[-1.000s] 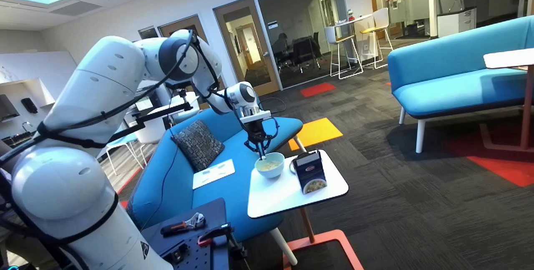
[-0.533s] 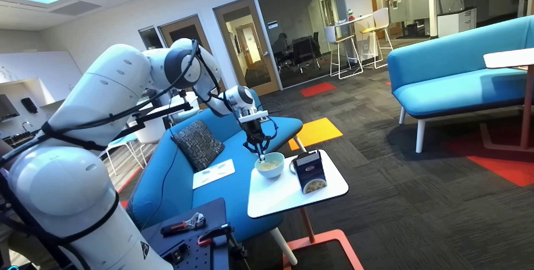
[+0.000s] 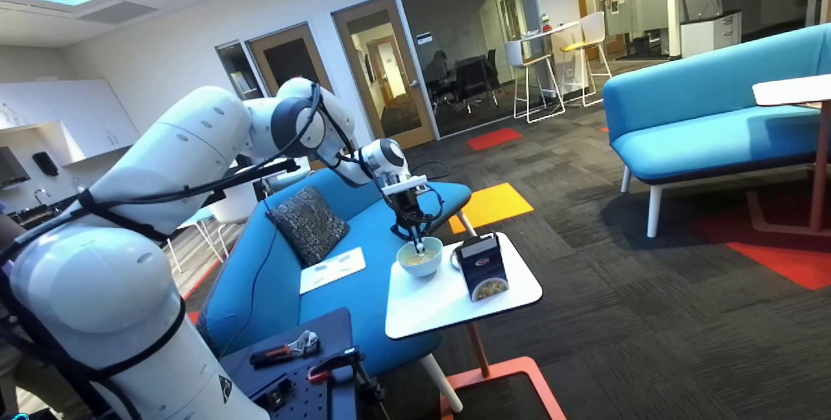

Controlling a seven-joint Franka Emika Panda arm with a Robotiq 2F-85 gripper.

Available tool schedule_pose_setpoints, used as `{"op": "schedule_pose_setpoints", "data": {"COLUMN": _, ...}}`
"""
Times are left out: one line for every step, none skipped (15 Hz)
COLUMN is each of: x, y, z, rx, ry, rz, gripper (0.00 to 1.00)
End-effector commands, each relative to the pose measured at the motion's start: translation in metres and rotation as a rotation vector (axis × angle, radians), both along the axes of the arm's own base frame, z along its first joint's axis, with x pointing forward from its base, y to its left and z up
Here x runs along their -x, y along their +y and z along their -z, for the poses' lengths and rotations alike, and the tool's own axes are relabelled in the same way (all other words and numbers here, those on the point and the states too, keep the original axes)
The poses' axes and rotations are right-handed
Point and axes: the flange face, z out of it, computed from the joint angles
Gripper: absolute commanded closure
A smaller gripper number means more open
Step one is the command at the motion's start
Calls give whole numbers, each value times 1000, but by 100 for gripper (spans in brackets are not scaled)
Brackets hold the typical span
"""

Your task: Use the spoon to scoop the objects in the bowl and put it on the table

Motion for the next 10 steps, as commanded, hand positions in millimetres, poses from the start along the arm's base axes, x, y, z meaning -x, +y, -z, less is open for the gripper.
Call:
{"op": "schedule_pose_setpoints", "data": {"x": -13, "y": 9, "z": 11, "rx": 7, "ry": -18, "rz": 20, "gripper": 97}}
{"op": "schedule_pose_setpoints", "data": {"x": -15, "y": 11, "z": 15, "rx": 3, "ry": -21, "rz": 24, "gripper": 97}}
{"op": "schedule_pose_setpoints", "data": {"x": -17, "y": 13, "z": 18, "rx": -2, "ry": -23, "rz": 26, "gripper": 97}}
{"op": "schedule_pose_setpoints", "data": {"x": -18, "y": 15, "z": 20, "rx": -6, "ry": -24, "rz": 25, "gripper": 97}}
{"op": "schedule_pose_setpoints", "data": {"x": -18, "y": 17, "z": 22, "rx": -6, "ry": -25, "rz": 24, "gripper": 97}}
{"op": "schedule_pose_setpoints", "data": {"x": -17, "y": 19, "z": 23, "rx": -2, "ry": -30, "rz": 23, "gripper": 97}}
{"op": "schedule_pose_setpoints", "data": {"x": -15, "y": 21, "z": 23, "rx": 2, "ry": -31, "rz": 22, "gripper": 97}}
{"op": "schedule_pose_setpoints", "data": {"x": -12, "y": 23, "z": 21, "rx": 15, "ry": -35, "rz": 22, "gripper": 97}}
{"op": "schedule_pose_setpoints", "data": {"x": -9, "y": 26, "z": 20, "rx": 32, "ry": -41, "rz": 17, "gripper": 97}}
{"op": "schedule_pose_setpoints", "data": {"x": -6, "y": 28, "z": 17, "rx": 50, "ry": -44, "rz": 13, "gripper": 97}}
